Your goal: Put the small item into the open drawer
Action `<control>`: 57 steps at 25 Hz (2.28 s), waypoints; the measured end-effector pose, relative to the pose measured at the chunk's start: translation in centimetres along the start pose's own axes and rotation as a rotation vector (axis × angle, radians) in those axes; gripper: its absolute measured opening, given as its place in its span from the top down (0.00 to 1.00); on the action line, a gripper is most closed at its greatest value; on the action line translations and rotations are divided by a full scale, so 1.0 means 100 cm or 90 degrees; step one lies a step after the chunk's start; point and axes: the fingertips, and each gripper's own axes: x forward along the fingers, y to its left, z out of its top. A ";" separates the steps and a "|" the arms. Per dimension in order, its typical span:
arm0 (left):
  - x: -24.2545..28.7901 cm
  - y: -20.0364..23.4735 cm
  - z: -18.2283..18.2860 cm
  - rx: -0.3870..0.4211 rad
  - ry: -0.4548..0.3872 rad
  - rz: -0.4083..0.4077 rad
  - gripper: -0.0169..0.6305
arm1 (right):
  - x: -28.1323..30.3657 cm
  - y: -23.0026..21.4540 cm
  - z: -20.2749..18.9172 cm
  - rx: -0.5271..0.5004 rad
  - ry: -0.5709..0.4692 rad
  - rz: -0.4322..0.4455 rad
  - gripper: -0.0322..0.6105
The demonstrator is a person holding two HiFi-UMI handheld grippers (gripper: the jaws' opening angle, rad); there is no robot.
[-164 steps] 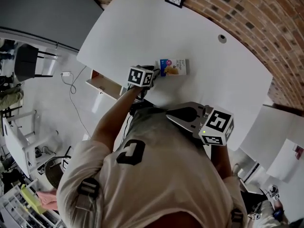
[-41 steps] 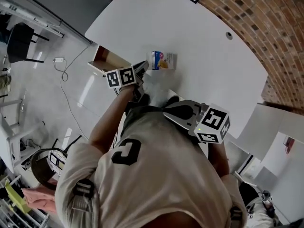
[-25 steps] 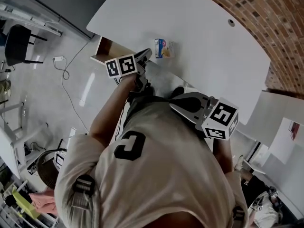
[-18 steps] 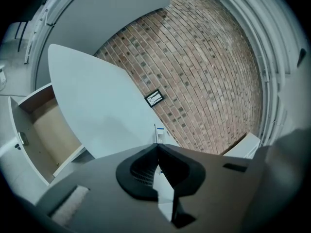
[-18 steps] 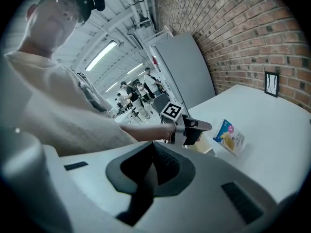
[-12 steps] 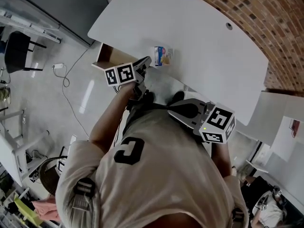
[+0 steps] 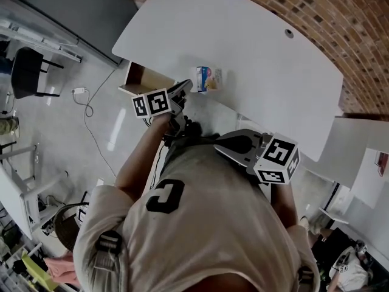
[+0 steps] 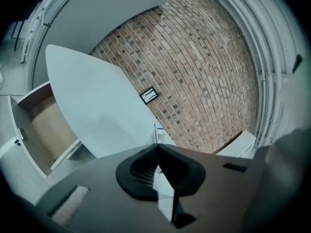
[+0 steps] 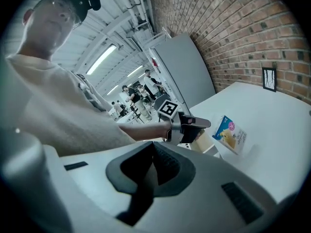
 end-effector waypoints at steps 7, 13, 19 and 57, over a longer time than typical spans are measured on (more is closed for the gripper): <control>-0.003 -0.026 -0.007 0.037 -0.002 0.019 0.97 | -0.027 0.003 -0.008 -0.011 -0.033 0.014 0.94; -0.001 -0.037 -0.017 0.070 -0.001 0.047 0.97 | -0.048 0.001 -0.020 -0.014 -0.065 0.018 0.94; -0.002 -0.049 -0.028 0.106 0.004 0.077 0.97 | -0.062 0.002 -0.030 -0.014 -0.083 0.040 0.94; -0.115 -0.005 -0.027 0.122 -0.038 0.178 0.97 | 0.000 0.037 -0.035 -0.011 -0.028 0.138 0.94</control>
